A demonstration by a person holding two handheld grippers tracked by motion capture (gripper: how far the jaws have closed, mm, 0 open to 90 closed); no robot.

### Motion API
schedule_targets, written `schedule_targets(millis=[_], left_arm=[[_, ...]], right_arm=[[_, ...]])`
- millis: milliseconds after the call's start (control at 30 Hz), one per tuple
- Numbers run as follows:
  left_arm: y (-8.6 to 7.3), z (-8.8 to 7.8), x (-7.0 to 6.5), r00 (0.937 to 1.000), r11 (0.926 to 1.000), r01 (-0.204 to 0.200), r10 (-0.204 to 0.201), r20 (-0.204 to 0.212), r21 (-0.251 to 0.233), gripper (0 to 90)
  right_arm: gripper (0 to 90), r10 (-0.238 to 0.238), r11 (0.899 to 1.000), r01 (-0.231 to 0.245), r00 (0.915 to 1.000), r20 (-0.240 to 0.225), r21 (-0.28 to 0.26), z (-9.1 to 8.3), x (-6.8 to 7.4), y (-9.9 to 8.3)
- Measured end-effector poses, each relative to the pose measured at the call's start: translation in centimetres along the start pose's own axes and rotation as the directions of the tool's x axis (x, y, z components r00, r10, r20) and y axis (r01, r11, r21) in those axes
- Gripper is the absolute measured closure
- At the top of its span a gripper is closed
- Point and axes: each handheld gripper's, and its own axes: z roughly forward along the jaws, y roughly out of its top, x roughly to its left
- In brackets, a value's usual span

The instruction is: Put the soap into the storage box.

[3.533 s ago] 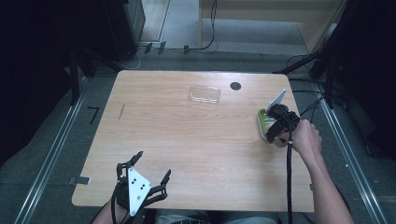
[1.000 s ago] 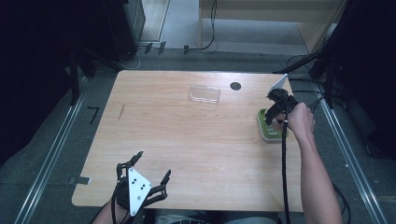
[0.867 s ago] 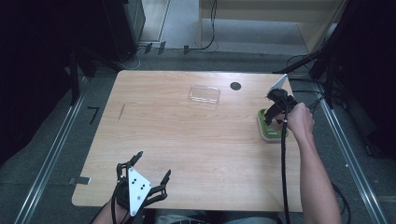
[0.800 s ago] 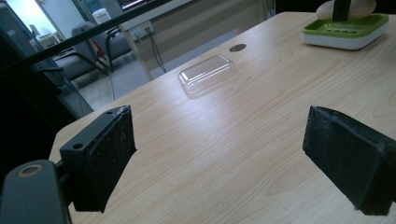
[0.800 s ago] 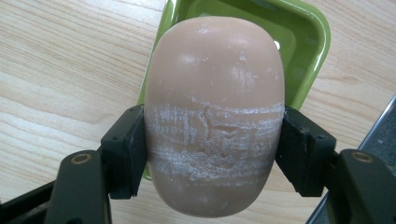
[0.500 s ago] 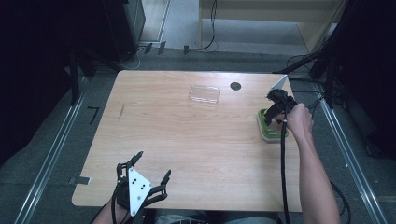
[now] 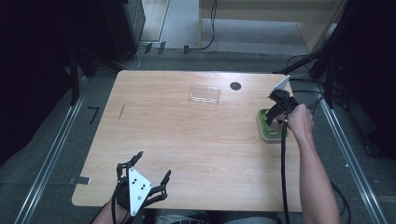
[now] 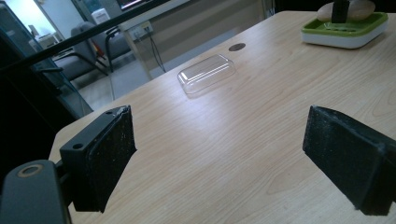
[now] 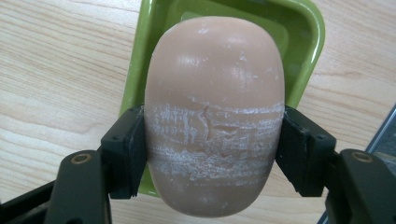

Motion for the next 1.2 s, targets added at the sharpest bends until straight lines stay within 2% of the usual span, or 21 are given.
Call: schedule_targets(millis=[233,700,1200], left_arm=[[0.0,0.0,0.0,1.0,1.0,0.0,0.0,0.0,-0.002,9.9],[0.0,0.0,0.0,1.0,1.0,-0.002,0.002,0.0,-0.003,9.9],[0.0,-0.1,0.0,1.0,1.0,-0.005,0.005,-0.001,-0.004,9.9]], right_arm=[[33.5,0.032,0.999,-0.031,0.9995,-0.01,0.023,1.1,-0.3,0.1],[33.4,0.065,0.997,-0.065,0.9978,-0.006,0.03,1.6,0.0,0.3],[33.3,0.067,0.997,-0.067,0.9977,0.001,0.03,1.9,0.0,0.4]])
